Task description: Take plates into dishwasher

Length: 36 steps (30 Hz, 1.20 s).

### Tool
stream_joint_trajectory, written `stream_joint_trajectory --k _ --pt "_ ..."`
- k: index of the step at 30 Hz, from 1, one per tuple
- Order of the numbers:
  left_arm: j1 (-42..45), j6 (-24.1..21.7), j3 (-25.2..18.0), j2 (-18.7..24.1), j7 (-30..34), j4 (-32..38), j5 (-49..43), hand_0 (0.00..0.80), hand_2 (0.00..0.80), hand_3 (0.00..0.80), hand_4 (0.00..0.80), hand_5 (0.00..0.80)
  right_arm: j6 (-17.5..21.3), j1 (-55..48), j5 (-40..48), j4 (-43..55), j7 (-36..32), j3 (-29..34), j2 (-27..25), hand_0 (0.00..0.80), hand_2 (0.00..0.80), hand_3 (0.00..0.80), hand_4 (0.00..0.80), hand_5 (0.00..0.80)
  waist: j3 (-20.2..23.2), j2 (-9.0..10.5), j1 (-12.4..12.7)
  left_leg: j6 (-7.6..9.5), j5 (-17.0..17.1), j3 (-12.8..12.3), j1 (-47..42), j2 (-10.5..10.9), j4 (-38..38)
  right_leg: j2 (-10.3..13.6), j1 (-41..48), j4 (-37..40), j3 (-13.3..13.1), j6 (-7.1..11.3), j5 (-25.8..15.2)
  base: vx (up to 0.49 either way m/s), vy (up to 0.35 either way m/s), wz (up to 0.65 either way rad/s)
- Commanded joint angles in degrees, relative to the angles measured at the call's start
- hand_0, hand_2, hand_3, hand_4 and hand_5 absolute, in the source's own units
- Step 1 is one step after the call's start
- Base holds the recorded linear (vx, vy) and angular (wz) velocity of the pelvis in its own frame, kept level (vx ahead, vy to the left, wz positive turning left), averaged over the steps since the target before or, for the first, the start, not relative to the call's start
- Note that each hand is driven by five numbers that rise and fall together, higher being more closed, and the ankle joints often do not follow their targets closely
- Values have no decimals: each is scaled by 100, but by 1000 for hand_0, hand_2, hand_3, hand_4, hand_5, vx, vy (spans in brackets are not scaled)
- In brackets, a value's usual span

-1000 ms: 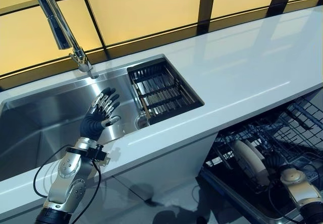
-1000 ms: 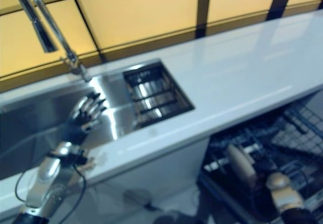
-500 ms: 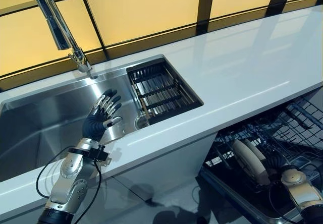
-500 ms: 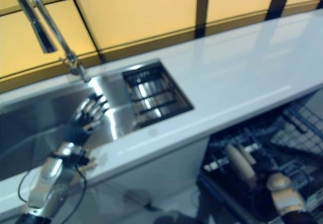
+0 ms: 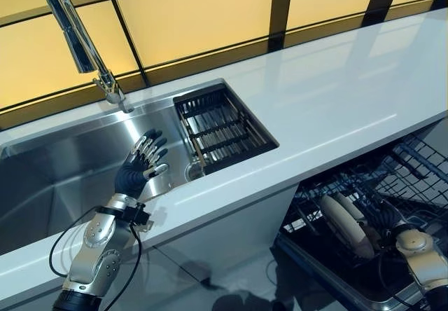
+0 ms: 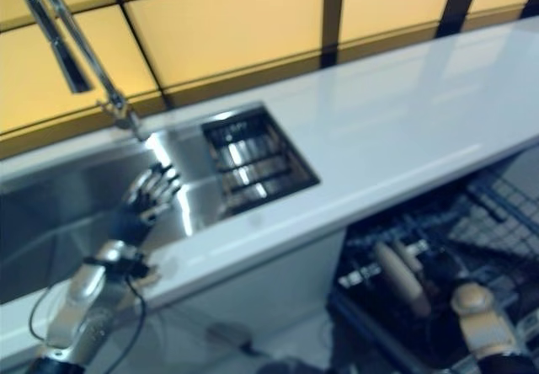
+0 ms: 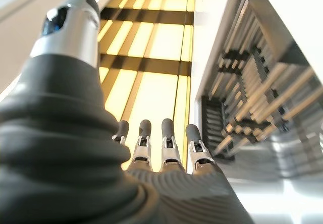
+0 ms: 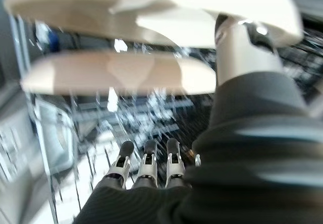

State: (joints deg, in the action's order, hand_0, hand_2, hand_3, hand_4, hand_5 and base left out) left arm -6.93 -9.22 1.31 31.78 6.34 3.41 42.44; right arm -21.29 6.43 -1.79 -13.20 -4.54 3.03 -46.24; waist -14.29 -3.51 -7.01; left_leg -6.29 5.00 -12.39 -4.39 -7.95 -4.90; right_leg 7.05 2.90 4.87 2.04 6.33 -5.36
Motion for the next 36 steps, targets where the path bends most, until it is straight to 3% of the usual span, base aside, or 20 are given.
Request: stream_joint_trajectory --k 1,8,17,22,24,25,29,31,32,34,35,36 --pt "-40 -63 -334 130 8 -274 16 0 0 0 0 0 100 64 56 553 57 229 -211 0 0 0 0 0 371 525 29 34 -196 180 -304 -219 -10 226 -104 13 -85 197 -226 34 -80 0" --pt "259 346 -654 191 153 -910 -412 0 0 0 0 0 337 8 524 1207 241 701 -220 0 0 0 0 0 563 553 114 -27 -97 224 -285 -399 -10 87 -38 13 68 123 -129 40 -128 3" --pt "651 336 -885 236 177 -1217 -1042 0 0 0 0 0 448 71 548 1451 -15 765 -256 0 0 0 0 0 602 557 299 -123 170 308 -203 -574 -10 -75 48 13 233 -8 -93 45 -96 6" --pt "849 75 -1225 621 296 -806 -1049 0 0 0 0 0 347 -24 656 1440 163 857 -292 0 0 0 0 0 475 568 480 -404 573 318 242 -767 -10 -104 137 13 462 24 -33 -12 -71 19" --pt "753 127 -1350 789 551 -461 -1079 0 0 0 0 0 214 -90 650 1366 219 980 -372 0 0 0 0 0 409 627 403 -404 602 -125 43 -770 215 42 46 13 784 -6 -182 -179 15 42" --pt "750 123 -1354 801 559 -435 -1102 0 0 0 0 0 218 -98 642 1360 216 992 -376 0 0 0 0 0 403 631 396 -403 590 -121 42 -767 244 50 46 13 802 -8 -189 -227 46 69" --pt "730 138 -1609 1102 581 -16 -1229 0 0 0 0 0 284 -261 654 1157 189 1214 -581 0 0 0 0 0 415 646 330 -409 695 310 -86 -639 1202 97 -134 -69 802 -165 -346 -176 72 42" --pt "691 137 -1777 1338 614 100 -1144 0 0 0 0 0 241 -291 744 1055 111 1338 -748 0 0 0 0 0 428 652 292 -369 625 640 -67 -518 1780 117 -194 -157 739 -234 -366 -172 82 16" --pt "620 -38 -1852 1537 598 101 -1098 0 0 0 0 0 199 -144 783 821 52 1288 -922 0 0 0 0 0 413 617 354 -271 449 927 11 -334 1894 128 -230 -248 588 -240 -337 -131 87 -2" --pt "596 -130 -1934 1693 638 124 -978 0 0 0 0 0 221 40 821 567 39 1169 -1044 0 0 0 0 0 404 550 377 -197 200 930 -61 -263 1695 107 -278 -354 518 -221 -261 -107 117 9" --pt "560 -163 -1951 1796 631 197 -874 0 0 0 0 0 249 120 791 409 60 1115 -1062 0 0 0 0 0 405 482 357 -192 164 709 -148 -375 1552 139 -306 -420 615 -213 -207 -123 117 30" --pt "508 -129 -1952 1813 650 319 -807 0 0 0 0 0 258 150 796 308 140 1079 -1036 0 0 0 0 0 396 452 365 -165 64 639 -207 -375 1459 172 -318 -461 641 -198 -193 -137 77 32"
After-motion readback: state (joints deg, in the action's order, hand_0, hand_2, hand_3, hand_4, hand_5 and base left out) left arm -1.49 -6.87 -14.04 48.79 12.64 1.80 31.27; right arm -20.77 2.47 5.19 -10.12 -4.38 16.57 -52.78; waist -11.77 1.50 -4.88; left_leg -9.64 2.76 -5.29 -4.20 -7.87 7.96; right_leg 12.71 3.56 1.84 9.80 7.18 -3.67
